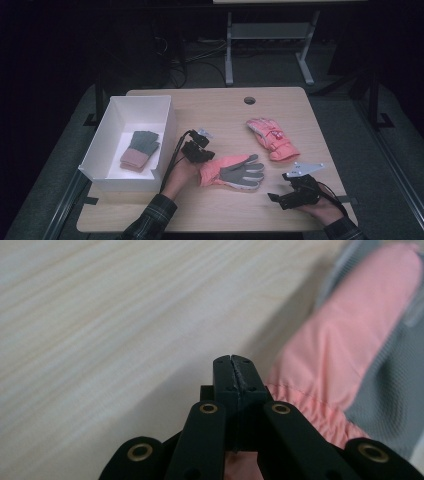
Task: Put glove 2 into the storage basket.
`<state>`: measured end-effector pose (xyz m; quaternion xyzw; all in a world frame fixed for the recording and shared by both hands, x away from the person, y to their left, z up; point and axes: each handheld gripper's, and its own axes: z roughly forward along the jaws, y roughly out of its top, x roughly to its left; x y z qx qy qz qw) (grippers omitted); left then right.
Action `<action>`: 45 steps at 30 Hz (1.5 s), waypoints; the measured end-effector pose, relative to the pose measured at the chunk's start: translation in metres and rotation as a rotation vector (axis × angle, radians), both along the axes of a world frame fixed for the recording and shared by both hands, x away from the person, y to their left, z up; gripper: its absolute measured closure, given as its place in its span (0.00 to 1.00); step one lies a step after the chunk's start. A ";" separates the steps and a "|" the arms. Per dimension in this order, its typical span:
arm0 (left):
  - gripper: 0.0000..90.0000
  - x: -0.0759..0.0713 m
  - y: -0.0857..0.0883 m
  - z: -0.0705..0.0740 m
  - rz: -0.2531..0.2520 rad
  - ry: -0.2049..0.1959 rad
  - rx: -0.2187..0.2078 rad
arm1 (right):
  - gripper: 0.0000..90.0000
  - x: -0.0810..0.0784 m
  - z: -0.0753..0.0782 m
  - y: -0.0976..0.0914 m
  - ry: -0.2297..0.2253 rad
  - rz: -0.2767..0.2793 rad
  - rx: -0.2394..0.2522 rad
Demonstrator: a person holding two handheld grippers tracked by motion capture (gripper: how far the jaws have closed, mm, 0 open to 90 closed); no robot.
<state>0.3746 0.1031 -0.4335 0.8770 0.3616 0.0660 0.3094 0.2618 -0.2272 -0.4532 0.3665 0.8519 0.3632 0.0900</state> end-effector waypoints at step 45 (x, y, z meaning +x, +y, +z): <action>1.00 -0.068 -0.012 0.000 -0.224 0.095 -0.099 | 1.00 0.052 -0.001 0.063 0.022 0.065 -0.011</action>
